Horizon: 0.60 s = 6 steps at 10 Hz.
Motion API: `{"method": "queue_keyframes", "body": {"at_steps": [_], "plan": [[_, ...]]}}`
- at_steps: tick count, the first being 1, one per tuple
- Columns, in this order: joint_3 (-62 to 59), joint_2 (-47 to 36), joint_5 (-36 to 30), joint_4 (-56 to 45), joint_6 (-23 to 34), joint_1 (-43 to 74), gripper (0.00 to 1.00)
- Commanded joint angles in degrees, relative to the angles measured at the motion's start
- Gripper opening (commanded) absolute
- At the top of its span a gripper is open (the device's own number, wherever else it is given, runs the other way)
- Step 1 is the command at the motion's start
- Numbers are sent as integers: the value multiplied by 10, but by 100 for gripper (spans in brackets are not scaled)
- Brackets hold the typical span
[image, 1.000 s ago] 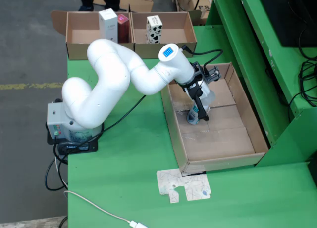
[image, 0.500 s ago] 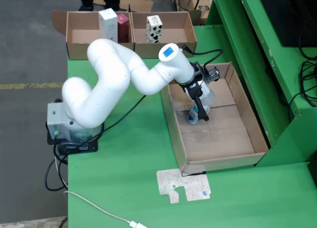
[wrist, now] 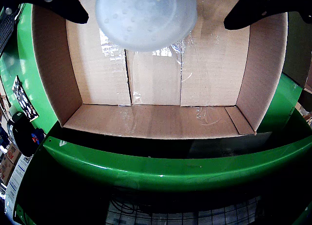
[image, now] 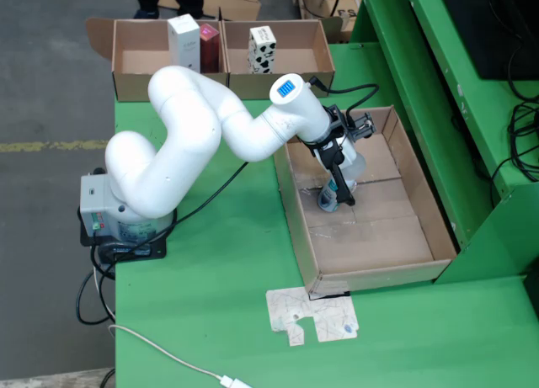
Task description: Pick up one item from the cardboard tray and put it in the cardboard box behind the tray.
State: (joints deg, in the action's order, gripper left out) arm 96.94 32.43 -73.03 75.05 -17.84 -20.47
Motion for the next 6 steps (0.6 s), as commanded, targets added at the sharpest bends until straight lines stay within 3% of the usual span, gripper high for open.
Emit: {"method": "queue_keyframes", "body": {"at_steps": [1,3,6], "plan": [[-13,-13,4,7,3,-2,100],[-13,-13,4,7,3,-2,100],[-13,-13,4,7,3,-2,70]]}}
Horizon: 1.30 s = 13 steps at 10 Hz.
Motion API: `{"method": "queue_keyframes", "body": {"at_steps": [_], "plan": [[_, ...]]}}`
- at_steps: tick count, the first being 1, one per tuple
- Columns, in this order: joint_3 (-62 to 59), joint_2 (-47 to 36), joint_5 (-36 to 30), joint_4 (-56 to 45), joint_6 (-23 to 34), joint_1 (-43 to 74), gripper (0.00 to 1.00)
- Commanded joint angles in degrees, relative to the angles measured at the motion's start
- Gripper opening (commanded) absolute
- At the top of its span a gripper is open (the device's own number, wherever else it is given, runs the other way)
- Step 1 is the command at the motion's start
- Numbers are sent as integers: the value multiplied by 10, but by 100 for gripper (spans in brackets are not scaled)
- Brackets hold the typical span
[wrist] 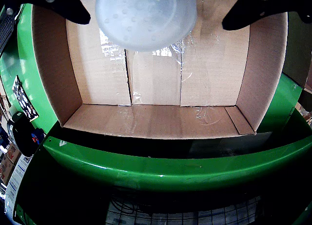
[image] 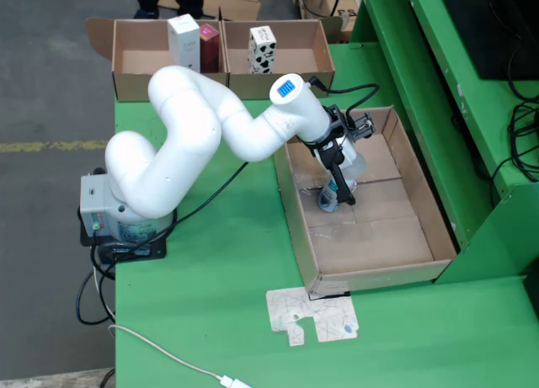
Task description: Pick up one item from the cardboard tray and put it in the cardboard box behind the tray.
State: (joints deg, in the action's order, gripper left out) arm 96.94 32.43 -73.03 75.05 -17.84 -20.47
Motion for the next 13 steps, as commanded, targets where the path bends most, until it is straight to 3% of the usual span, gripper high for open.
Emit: {"method": "queue_keyframes", "body": {"at_steps": [1,7,13], "plan": [[-13,-13,4,7,3,-2,60],[-13,-13,4,7,3,-2,0],[-13,-13,4,7,3,-2,0]]}}
